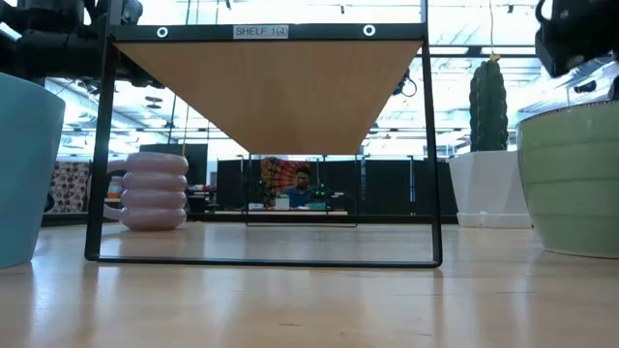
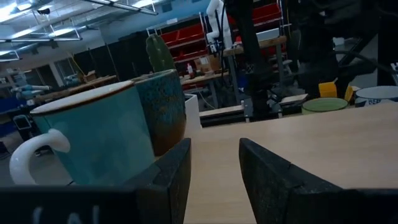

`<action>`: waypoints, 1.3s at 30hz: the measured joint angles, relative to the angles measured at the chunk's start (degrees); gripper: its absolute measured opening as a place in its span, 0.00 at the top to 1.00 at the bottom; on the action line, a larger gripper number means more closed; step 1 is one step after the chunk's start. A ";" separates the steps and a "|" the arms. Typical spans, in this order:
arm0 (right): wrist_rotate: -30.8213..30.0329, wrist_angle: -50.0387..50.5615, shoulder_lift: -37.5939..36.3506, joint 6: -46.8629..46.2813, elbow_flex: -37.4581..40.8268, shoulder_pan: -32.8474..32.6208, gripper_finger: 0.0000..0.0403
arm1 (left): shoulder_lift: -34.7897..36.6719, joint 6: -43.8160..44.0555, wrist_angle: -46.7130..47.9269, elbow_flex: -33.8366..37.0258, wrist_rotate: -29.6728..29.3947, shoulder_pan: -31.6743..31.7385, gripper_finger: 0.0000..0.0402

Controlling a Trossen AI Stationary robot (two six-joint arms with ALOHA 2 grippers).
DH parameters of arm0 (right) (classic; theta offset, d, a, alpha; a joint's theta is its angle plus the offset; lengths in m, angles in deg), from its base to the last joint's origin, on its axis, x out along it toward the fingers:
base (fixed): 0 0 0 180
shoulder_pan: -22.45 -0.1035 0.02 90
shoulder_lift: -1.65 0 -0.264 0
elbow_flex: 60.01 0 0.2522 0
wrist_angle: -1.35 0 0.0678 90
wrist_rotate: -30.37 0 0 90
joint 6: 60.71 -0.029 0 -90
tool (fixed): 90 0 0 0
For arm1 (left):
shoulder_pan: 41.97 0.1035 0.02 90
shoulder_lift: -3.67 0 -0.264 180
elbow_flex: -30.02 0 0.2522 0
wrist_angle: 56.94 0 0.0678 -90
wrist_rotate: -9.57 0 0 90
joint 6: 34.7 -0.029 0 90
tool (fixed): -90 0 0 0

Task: Place coffee mugs
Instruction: Put the green mug on the shelf

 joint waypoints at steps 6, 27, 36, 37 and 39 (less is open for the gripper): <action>-2.32 -4.03 0.00 1.42 2.56 0.00 0.50 | 0.00 0.00 0.00 0.00 0.01 0.00 0.65; -3.16 -6.99 -0.04 2.50 5.58 0.03 0.85 | 0.00 0.00 -0.19 0.00 0.02 0.00 0.65; -3.53 -6.31 -0.04 4.16 5.54 0.35 0.85 | 0.00 0.02 -0.32 0.00 0.02 0.00 0.65; -3.66 -6.17 -0.04 4.63 5.54 0.35 0.85 | 0.00 0.02 -0.39 0.00 0.02 0.00 0.65; -3.73 -5.98 -0.03 5.45 5.54 0.58 0.85 | 0.00 0.16 -0.42 0.00 0.04 0.00 0.65</action>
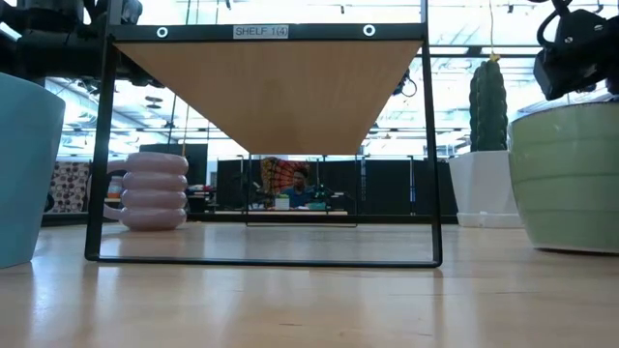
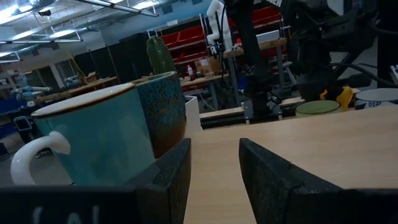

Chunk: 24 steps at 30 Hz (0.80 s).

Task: Place coffee mugs
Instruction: Put the green mug on the shelf

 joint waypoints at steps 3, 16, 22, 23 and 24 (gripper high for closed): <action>-0.35 0.70 0.00 1.04 0.00 0.69 0.85 | 0.00 1.28 0.00 0.00 0.02 0.00 0.65; -3.57 6.26 -2.14 10.76 0.20 6.70 0.85 | -0.02 6.33 1.60 0.00 2.60 -0.02 0.65; -4.51 9.17 -6.76 16.10 0.20 10.79 0.85 | -0.02 8.91 3.18 0.00 2.60 -0.04 0.65; -4.53 9.34 -7.59 16.87 0.17 11.57 0.85 | -0.02 9.31 3.48 0.00 2.60 -0.04 0.65; -4.54 9.62 -8.48 17.72 0.17 12.35 0.85 | -0.02 10.03 3.79 0.00 2.60 -0.07 0.65</action>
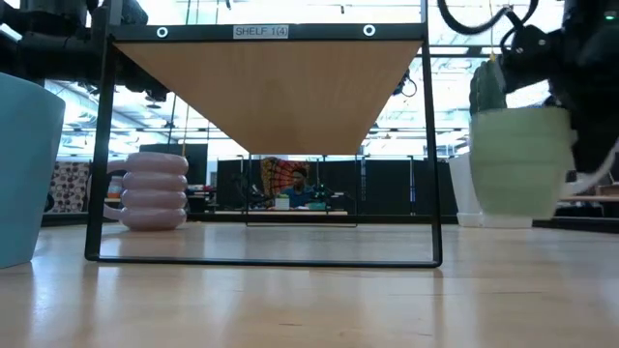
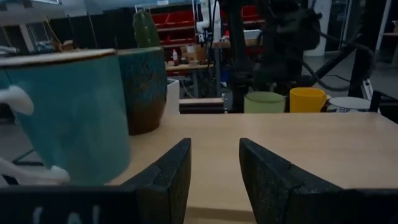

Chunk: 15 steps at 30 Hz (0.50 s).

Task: Place coffee mugs
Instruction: Put the green mug on the shelf

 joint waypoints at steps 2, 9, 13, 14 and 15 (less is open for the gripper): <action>0.00 0.54 -1.63 1.77 0.00 1.57 0.85 | 0.00 1.09 0.74 0.00 0.00 0.00 0.65; 0.73 5.61 -3.16 11.20 -6.15 8.01 0.85 | -0.02 5.03 2.03 0.00 0.00 0.00 0.65; -0.55 11.52 -1.88 17.45 -13.48 11.15 0.85 | -0.02 7.08 4.12 0.00 0.00 0.00 0.65; -0.57 12.03 -1.44 19.07 -15.39 12.07 0.85 | -0.02 7.79 4.39 0.00 0.00 0.00 0.65; -0.61 12.25 -0.93 20.91 -17.51 12.93 0.85 | -0.02 8.07 4.62 0.00 -0.01 0.00 0.65</action>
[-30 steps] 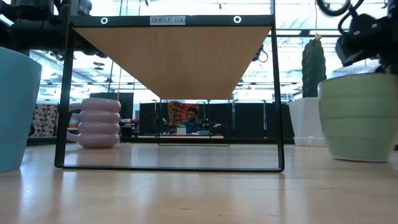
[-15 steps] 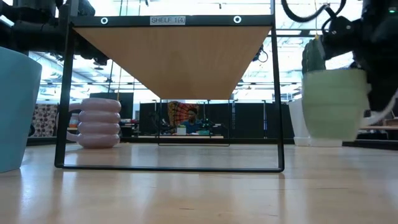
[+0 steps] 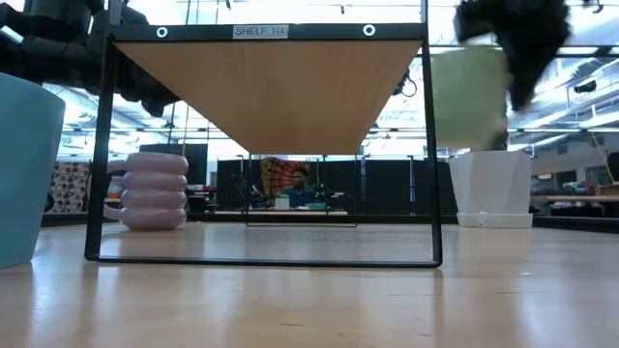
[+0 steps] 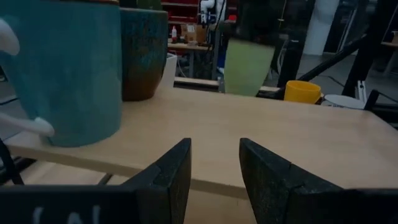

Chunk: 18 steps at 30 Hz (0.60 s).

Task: Place coffee mugs
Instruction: Put the green mug on the shelf

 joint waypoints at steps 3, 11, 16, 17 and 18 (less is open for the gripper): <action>0.04 1.62 2.91 5.05 -5.89 2.33 0.85 | 0.00 1.29 0.05 0.00 0.03 0.00 0.65; 0.87 8.15 14.46 17.86 -23.42 6.20 0.85 | 0.00 4.01 0.47 0.00 1.65 -0.02 0.65; 1.33 12.44 20.53 22.64 -33.35 9.09 0.85 | 0.00 4.36 2.01 0.00 1.91 -0.02 0.65; 1.78 12.25 21.52 23.68 -34.76 9.67 0.85 | 0.00 4.36 2.14 0.00 1.91 -0.02 0.65; 2.16 11.99 22.61 24.38 -36.09 10.17 0.85 | 0.00 4.43 2.23 0.00 1.93 -0.02 0.65</action>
